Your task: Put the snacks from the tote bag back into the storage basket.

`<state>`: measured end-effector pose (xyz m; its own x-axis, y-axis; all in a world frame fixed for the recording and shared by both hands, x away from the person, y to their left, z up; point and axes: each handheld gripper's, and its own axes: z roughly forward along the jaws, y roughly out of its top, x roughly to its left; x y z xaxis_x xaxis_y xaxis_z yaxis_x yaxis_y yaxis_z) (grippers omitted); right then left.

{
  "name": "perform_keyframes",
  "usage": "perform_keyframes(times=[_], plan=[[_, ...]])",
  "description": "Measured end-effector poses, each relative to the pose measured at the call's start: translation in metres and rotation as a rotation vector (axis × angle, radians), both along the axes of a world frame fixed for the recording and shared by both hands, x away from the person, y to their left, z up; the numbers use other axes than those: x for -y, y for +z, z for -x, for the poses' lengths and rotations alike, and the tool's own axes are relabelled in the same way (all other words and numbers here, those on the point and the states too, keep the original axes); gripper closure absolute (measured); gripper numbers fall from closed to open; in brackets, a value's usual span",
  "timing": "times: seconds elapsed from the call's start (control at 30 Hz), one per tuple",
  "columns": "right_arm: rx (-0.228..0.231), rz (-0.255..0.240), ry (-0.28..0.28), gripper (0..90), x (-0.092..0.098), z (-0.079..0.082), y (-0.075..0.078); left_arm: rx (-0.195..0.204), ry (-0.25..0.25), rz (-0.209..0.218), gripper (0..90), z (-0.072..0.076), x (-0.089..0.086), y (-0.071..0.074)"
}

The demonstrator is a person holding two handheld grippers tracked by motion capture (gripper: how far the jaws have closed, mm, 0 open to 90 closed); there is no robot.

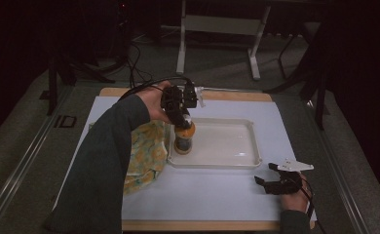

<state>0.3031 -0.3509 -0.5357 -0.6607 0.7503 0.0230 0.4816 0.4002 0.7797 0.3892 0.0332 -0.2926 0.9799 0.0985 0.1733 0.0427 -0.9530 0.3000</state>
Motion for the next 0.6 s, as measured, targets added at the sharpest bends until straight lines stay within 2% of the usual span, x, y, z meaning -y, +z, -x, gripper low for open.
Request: perform_keyframes(times=[0.4, 0.6], plan=[[0.0, -0.003, 0.0, 15.3, 0.0, 0.0, 0.0, -0.009, -0.003, 0.003, 59.1, 0.0, 0.004, -0.007], [0.0, -0.003, 0.0, 15.3, 0.0, 0.0, 0.0, -0.017, -0.008, -0.009, 59.1, -0.001, 0.004, -0.012]])
